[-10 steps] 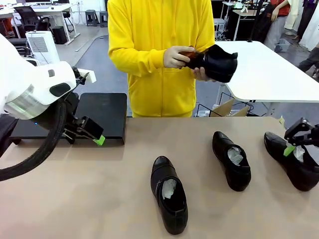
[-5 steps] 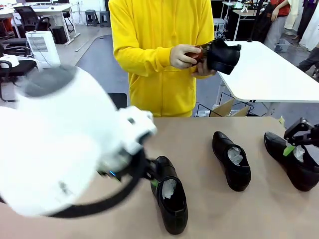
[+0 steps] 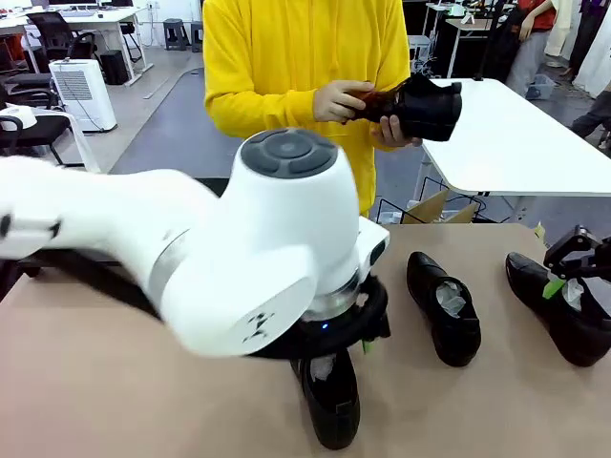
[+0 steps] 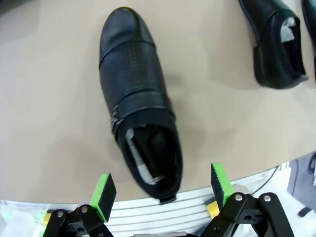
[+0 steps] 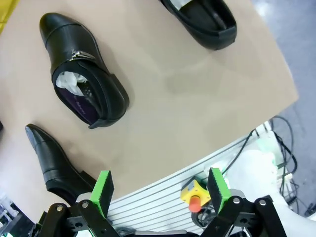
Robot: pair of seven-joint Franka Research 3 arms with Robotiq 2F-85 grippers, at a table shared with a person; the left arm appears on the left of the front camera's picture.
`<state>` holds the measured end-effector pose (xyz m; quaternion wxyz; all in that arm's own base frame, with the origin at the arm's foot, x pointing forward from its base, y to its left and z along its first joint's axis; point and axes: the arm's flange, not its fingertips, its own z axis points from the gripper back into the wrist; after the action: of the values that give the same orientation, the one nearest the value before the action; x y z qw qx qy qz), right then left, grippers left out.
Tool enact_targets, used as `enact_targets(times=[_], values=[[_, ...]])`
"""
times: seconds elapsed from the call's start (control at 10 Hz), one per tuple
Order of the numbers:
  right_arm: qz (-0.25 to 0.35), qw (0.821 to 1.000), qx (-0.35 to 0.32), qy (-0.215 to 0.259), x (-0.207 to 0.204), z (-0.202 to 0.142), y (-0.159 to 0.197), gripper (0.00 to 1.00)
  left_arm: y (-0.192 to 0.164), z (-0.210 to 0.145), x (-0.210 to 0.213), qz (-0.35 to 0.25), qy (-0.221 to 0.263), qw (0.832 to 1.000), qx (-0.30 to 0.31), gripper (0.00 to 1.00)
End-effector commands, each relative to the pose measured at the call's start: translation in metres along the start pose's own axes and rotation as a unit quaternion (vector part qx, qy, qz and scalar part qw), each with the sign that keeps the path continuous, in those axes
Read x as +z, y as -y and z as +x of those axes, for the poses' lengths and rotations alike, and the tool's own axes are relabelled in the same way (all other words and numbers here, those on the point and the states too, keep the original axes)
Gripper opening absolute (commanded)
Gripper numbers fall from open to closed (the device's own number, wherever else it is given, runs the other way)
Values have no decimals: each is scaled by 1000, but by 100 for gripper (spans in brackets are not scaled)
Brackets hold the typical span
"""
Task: Organize the shoes by placing them on the stand.
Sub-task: Place the Shoe from the middle of the table onto the Shoes Stand.
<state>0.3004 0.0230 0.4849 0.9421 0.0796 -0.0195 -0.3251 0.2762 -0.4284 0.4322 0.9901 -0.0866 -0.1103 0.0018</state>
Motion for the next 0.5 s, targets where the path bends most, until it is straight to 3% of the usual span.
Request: enact_targets(times=[0.0, 0.1, 0.4], values=[[2, 1000, 2, 0, 0, 1, 1, 100, 30, 3, -21, 6, -29, 999, 28, 100], [2, 1000, 2, 0, 0, 1, 1, 100, 34, 0, -35, 10, -69, 997, 28, 100], [2, 1000, 2, 0, 0, 1, 1, 100, 44, -8, -57, 22, -58, 997, 44, 100]])
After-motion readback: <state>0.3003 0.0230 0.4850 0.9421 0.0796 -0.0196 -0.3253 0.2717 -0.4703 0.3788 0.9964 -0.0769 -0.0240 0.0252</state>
